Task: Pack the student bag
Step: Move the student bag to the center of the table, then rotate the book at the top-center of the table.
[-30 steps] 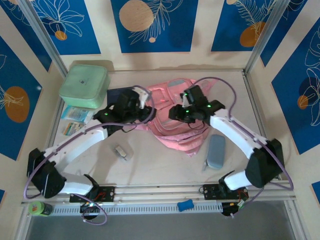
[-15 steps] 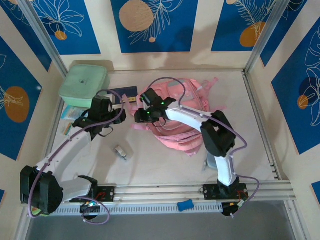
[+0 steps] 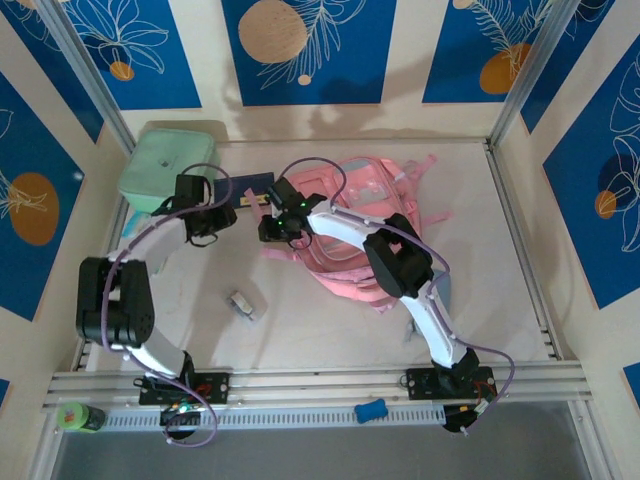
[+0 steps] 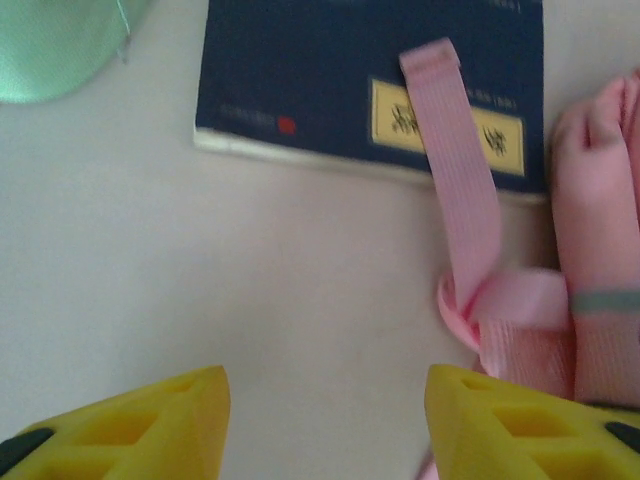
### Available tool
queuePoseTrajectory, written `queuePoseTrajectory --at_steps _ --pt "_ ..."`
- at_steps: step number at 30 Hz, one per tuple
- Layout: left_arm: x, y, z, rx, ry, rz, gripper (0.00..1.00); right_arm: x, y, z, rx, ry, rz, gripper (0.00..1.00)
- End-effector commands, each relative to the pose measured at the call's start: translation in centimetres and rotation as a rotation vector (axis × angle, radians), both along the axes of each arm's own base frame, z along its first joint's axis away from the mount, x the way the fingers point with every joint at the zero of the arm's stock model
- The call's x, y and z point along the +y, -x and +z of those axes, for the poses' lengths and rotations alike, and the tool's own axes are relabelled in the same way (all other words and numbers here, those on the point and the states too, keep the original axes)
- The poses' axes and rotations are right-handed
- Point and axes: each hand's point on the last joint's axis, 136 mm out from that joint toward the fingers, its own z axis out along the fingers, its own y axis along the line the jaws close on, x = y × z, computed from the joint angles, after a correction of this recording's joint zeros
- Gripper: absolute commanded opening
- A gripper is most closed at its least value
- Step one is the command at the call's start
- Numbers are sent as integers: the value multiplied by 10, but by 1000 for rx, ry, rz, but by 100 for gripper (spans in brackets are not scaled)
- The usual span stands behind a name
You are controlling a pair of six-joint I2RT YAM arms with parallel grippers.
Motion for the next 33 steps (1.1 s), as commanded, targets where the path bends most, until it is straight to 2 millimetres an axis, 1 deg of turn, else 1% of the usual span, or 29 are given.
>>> queuePoseTrajectory --at_steps 1,3,6,9,13,16,19,21,23,25,27,28,31,33 --pt "9 -37 10 -60 49 29 55 -9 -21 1 -31 18 -37 28" --pt "12 -50 2 -38 55 34 55 -17 -28 -1 -39 39 -55 28" --pt "18 -63 -11 -10 19 55 55 -32 -39 -6 -42 66 -97 28" --pt "25 -71 -25 36 -15 73 55 -48 -50 -9 -23 75 -144 28" --pt "27 -80 -37 59 -34 71 55 -63 -61 -6 -41 96 -173 28" --pt "31 -83 -47 99 -61 79 55 -70 -65 -5 -39 99 -179 28" --pt "33 -83 -57 133 -79 81 55 -70 -65 -1 -43 89 -172 28" --pt "34 -78 -66 173 -82 92 54 -70 -65 3 -48 86 -167 28" --pt "28 -75 -72 192 -58 81 51 -71 -64 6 -45 82 -167 27" --pt "20 -69 -75 205 -54 68 48 -72 -64 13 -45 67 -167 27" --pt "6 -62 -74 208 -13 48 45 -73 -64 20 -56 56 -165 27" --pt "-3 -62 -72 191 17 31 44 -74 -64 23 -62 56 -162 28" --pt "-28 -49 -61 178 56 5 42 -80 -66 26 -66 66 -171 28" --pt "-44 -33 -54 177 60 -2 42 -88 -69 22 -59 80 -194 27"
